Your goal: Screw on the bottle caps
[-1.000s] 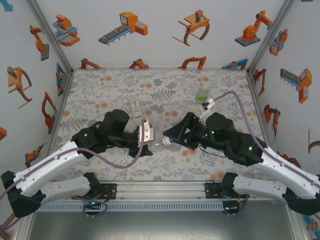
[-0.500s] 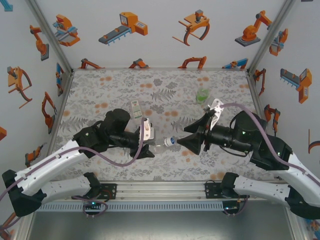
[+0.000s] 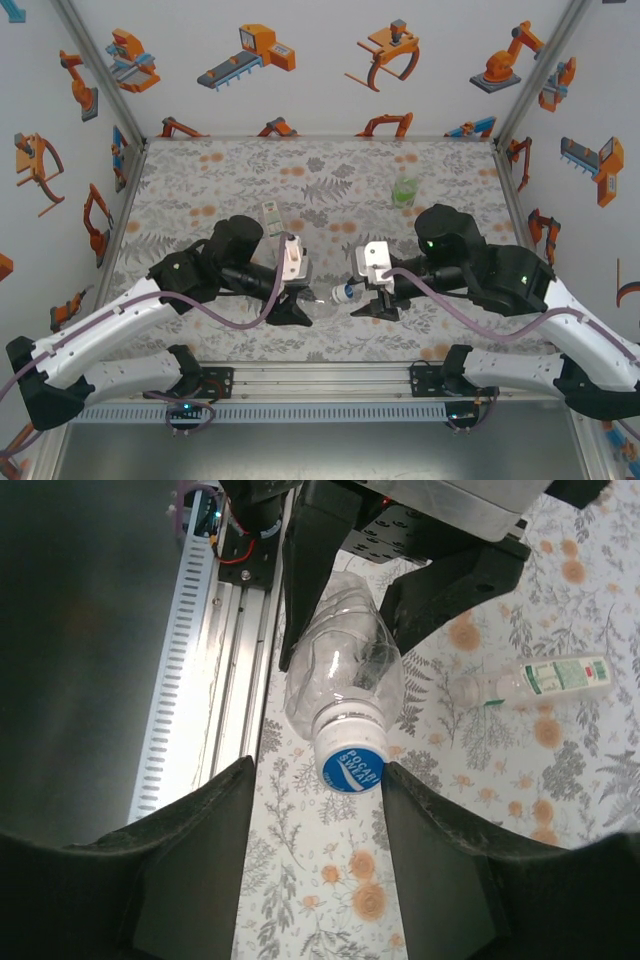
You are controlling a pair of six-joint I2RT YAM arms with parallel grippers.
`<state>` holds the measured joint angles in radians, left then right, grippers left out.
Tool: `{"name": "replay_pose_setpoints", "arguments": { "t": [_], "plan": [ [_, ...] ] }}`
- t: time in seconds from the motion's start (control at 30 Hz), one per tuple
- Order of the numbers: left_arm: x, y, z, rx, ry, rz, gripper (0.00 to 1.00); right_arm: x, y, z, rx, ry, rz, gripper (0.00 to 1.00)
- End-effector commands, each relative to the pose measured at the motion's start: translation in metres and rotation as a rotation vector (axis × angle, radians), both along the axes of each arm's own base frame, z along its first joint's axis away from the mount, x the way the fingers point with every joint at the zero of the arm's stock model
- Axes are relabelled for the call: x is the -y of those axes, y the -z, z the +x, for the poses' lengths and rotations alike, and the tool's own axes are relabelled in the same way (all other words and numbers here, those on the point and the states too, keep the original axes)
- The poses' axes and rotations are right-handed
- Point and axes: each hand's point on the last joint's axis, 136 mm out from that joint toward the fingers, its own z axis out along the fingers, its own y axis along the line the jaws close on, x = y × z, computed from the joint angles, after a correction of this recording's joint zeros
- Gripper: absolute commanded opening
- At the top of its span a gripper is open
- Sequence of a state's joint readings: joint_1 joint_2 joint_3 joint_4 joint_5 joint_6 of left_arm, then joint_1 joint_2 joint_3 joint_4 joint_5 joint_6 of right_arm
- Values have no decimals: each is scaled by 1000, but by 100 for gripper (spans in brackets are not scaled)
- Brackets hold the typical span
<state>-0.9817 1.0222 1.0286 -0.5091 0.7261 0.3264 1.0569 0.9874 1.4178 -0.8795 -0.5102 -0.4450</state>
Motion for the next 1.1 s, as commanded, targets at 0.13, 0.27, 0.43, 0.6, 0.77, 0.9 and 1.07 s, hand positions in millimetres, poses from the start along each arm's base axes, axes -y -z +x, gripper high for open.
{"name": "replay_pose_setpoints", "arguments": {
  "t": [0.13, 0.27, 0.43, 0.6, 0.77, 0.9, 1.07],
  "plan": [
    [5, -21, -12, -32, 68, -48, 0, 2, -8, -6, 63, -57, 30, 44],
    [6, -21, -14, -44, 82, -47, 0, 1, -7, -3, 70, -44, 37, 44],
    [8, -21, -16, -52, 91, -44, 0, -1, -9, -2, 69, -40, 47, 45],
    [8, -21, -11, -32, 65, -42, 0, 0, -12, -7, 38, -56, 59, 38],
    [7, -23, -3, 9, 14, -41, 0, 1, -18, -11, 5, -50, 92, 30],
    [5, -26, -2, 29, 2, -54, 0, 4, -23, -16, -18, -60, 111, 28],
    [4, -28, -5, 32, 14, -65, 0, 10, -33, -2, 54, 31, 139, 39]
  ]
}}
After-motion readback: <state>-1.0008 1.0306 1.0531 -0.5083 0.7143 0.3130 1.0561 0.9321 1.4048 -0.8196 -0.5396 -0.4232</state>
